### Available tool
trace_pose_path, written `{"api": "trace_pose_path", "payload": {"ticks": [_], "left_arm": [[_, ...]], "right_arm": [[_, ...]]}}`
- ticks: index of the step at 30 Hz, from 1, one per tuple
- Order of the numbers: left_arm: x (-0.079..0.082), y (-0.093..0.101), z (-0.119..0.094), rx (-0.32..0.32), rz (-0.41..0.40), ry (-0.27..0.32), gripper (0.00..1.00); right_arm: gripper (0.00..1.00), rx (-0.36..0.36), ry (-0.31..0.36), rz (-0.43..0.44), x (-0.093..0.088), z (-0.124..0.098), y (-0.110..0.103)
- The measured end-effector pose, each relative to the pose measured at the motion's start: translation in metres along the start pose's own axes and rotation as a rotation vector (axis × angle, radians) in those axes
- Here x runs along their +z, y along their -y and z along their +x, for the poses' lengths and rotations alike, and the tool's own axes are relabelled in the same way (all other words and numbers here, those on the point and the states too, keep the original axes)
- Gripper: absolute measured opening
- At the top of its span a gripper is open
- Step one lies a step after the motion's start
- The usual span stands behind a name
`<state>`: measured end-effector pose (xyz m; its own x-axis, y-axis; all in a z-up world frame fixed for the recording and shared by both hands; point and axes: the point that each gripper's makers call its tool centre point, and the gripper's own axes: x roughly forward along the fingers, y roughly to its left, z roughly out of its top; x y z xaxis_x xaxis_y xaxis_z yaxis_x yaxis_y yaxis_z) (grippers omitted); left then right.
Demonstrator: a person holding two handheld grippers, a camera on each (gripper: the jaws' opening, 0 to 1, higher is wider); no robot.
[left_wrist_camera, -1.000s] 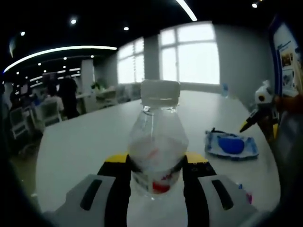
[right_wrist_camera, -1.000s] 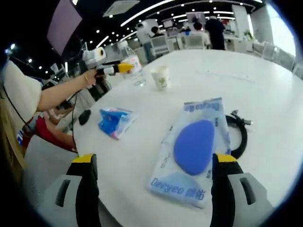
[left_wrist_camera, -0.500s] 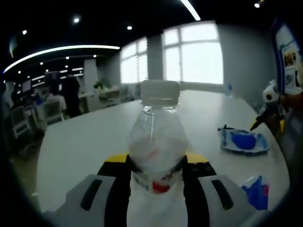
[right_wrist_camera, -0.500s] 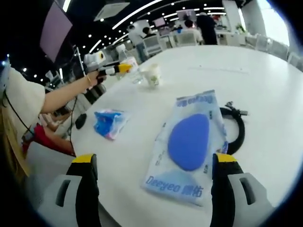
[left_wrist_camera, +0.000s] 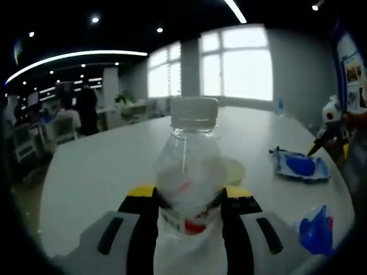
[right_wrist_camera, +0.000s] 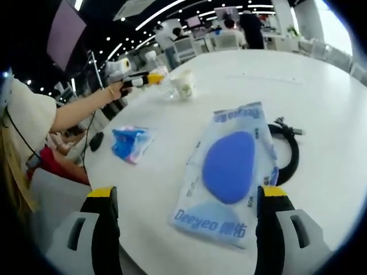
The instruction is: Arrange the tabletop items into an orderly group along one side of the table until the central work area is clear of visible clutter.
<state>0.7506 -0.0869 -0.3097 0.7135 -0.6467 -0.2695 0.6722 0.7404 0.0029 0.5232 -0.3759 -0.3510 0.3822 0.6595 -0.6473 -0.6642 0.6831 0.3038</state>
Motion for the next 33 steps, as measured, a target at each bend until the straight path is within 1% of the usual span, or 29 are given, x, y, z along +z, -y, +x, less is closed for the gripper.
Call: {"api": "trace_pose_path", "payload": {"ticks": [4, 7, 12, 17, 20, 22, 23, 25, 28, 29, 31, 33], "left_arm": [[-0.003, 0.0, 0.0, -0.009, 0.025, -0.01, 0.4], [-0.002, -0.002, 0.002, -0.004, 0.027, 0.003, 0.4], [-0.004, 0.001, 0.003, -0.025, -0.038, 0.021, 0.41], [-0.004, 0.001, 0.003, -0.024, -0.029, 0.02, 0.41], [-0.004, 0.0, 0.003, -0.025, -0.044, 0.034, 0.41], [-0.004, 0.0, 0.004, -0.026, -0.061, 0.028, 0.42], [-0.004, 0.0, 0.004, -0.025, -0.057, 0.029, 0.42], [-0.004, -0.001, 0.004, -0.015, -0.065, 0.027, 0.44], [-0.006, -0.005, 0.004, 0.017, -0.059, 0.01, 0.54], [-0.004, -0.007, 0.003, 0.029, -0.052, 0.015, 0.57], [0.0, -0.007, 0.003, 0.028, -0.077, 0.032, 0.59], [0.005, -0.005, 0.001, 0.028, -0.081, 0.044, 0.61]], "right_arm": [[1.0, -0.002, -0.002, 0.002, -0.001, 0.0, 0.001], [1.0, -0.003, -0.009, 0.002, -0.002, 0.001, 0.003], [1.0, 0.002, -0.014, 0.0, -0.002, 0.002, 0.002], [1.0, -0.002, -0.016, 0.005, -0.002, 0.001, 0.004], [1.0, -0.003, -0.019, 0.005, -0.003, 0.002, 0.004], [1.0, 0.0, -0.02, 0.007, -0.003, 0.002, 0.003], [1.0, 0.001, -0.02, 0.008, -0.003, 0.002, 0.003], [1.0, 0.003, -0.024, 0.007, -0.004, 0.002, 0.003], [1.0, 0.004, -0.024, 0.007, -0.004, 0.002, 0.002], [1.0, 0.005, -0.02, 0.01, -0.003, 0.001, 0.002], [1.0, 0.005, -0.013, 0.013, -0.001, 0.001, 0.002], [1.0, 0.005, -0.006, 0.018, 0.0, 0.0, 0.002]]}}
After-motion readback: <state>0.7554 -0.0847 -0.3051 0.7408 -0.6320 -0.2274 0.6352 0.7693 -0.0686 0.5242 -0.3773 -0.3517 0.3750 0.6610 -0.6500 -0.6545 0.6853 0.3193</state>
